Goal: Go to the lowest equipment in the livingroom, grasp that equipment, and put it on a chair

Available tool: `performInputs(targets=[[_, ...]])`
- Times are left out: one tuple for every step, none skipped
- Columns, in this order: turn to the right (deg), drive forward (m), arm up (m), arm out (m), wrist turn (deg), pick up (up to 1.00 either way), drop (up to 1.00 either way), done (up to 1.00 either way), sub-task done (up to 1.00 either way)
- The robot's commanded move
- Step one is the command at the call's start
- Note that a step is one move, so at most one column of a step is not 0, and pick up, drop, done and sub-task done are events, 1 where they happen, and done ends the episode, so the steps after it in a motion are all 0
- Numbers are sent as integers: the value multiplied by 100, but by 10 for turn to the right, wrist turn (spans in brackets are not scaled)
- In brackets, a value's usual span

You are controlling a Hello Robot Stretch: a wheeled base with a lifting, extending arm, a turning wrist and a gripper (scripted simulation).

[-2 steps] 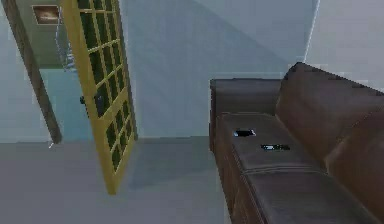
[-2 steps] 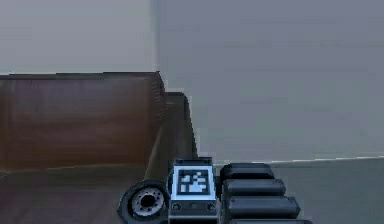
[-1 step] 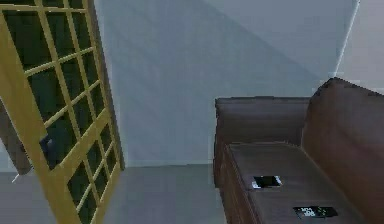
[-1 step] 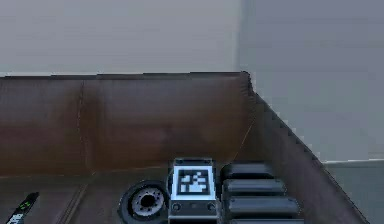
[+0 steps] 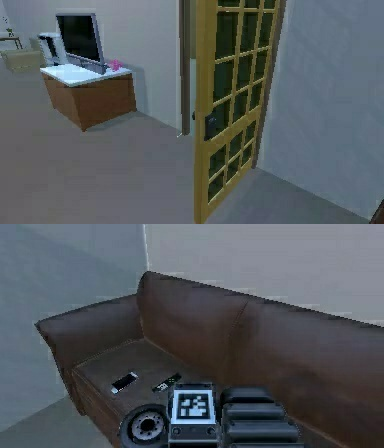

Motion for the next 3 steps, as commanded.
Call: performInputs(targets=[[-30,0,0,0,0,0,0,0,0],[0,40,0,0,0,0,0,0,0],[-210,0,0,0,0,0,0,0,0]])
